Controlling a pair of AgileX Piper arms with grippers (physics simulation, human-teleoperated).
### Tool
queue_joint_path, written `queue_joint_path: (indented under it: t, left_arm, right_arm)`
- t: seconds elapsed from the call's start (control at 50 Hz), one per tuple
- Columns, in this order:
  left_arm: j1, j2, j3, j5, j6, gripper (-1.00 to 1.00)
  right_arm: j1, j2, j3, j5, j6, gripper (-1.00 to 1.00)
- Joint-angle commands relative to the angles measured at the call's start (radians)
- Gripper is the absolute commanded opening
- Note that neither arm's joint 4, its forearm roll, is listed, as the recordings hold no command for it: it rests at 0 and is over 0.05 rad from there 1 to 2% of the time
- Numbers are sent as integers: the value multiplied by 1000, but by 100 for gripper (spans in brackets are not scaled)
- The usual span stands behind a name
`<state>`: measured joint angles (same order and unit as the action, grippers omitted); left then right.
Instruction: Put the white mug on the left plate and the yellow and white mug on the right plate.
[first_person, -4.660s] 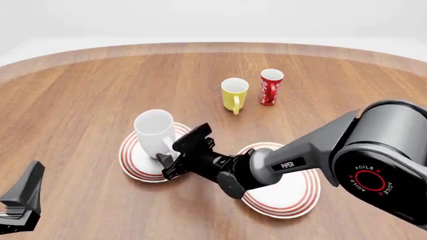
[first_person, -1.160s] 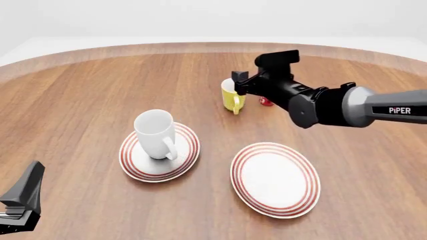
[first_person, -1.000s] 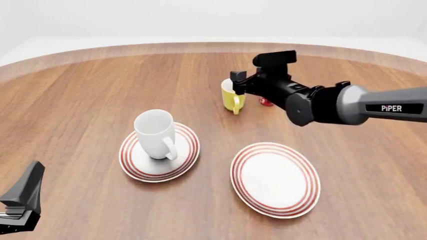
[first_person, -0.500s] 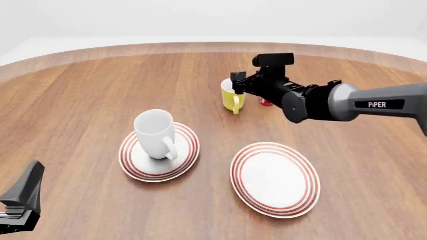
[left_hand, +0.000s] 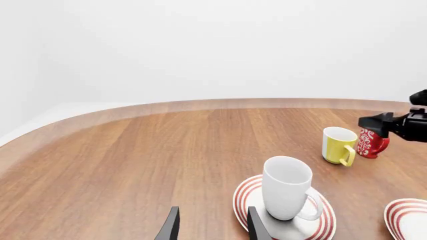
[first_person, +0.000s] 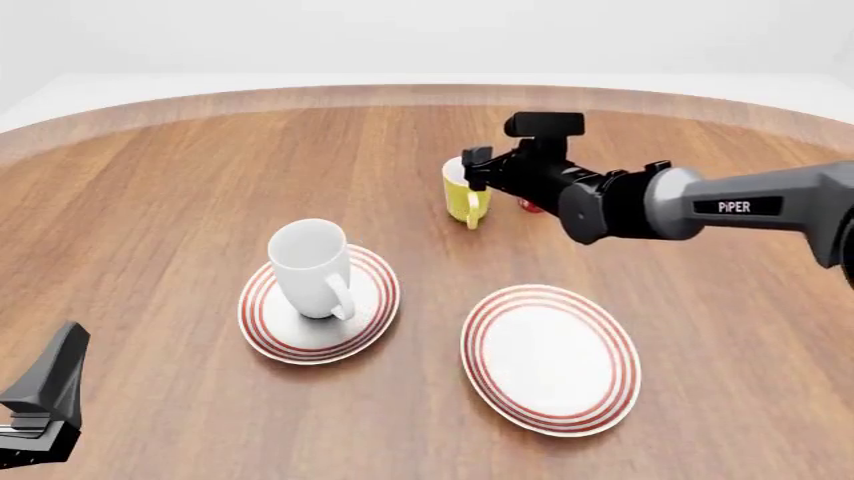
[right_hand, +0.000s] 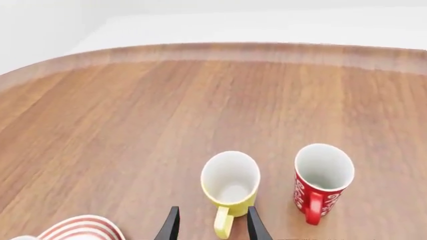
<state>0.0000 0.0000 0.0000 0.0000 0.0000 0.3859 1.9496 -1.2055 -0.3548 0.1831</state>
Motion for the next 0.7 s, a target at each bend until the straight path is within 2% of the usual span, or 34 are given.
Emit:
queue_joint_path:
  t: [0.02,0.7]
  left_arm:
    - [0,0,0,0,0,100]
    - [0,0,0,0,0,100]
  right_arm:
    - [-4,30,-27,21,28,100]
    - [-12,98,-77,51,67,100]
